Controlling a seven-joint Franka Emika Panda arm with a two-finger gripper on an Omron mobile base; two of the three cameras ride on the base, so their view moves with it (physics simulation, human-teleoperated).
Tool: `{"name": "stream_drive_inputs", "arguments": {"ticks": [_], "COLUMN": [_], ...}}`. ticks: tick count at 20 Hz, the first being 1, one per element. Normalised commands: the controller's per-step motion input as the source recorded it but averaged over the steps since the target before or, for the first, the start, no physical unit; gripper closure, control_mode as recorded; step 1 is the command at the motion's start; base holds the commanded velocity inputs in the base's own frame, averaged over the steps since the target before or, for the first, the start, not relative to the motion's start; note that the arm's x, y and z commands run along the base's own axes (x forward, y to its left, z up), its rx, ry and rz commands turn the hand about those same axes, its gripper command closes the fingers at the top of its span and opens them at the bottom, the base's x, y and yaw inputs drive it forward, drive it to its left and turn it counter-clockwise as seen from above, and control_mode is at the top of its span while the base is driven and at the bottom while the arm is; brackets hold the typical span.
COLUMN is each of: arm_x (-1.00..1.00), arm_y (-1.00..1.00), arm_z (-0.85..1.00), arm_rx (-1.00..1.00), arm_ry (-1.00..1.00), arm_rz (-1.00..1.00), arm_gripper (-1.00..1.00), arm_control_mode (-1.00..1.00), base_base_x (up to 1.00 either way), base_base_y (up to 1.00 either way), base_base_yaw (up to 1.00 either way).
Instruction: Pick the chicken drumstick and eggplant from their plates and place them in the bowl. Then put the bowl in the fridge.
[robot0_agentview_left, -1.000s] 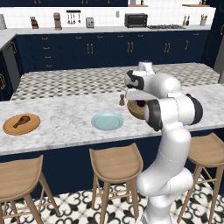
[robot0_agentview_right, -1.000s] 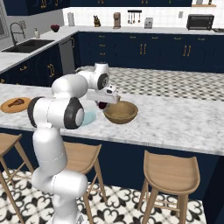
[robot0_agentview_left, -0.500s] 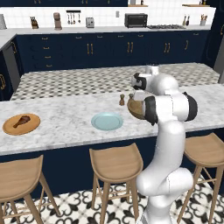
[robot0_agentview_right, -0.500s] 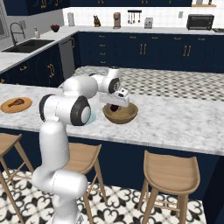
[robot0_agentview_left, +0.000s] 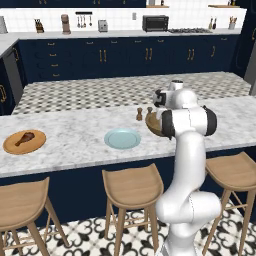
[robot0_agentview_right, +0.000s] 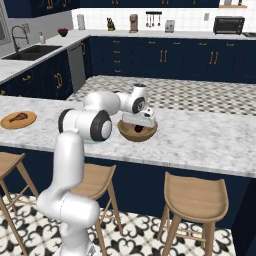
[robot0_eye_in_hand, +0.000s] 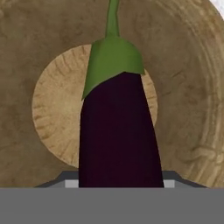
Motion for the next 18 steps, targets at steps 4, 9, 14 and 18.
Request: {"name": "stream_drive_inputs", "arguments": {"ticks": [4, 9, 14, 18], "arm_x": [0.00, 0.02, 0.03, -0.08], "arm_y": [-0.01, 0.00, 0.00, 0.03], "arm_z": [-0.26, -0.24, -0.08, 0.06], "arm_rx": [0.00, 0.00, 0.00, -0.01], "arm_ry": [0.00, 0.00, 0.00, 0.00], "arm_rz": [0.00, 0.00, 0.00, 0.00], "arm_gripper": [1.00, 1.00, -1.00, -1.00], "arm_control_mode": [-1.00, -1.00, -1.00, -1.00], "base_base_x": [0.00, 0.00, 0.00, 0.00], "base_base_y": [0.00, 0.00, 0.00, 0.00], "base_base_yaw": [0.00, 0.00, 0.00, 0.00]}}
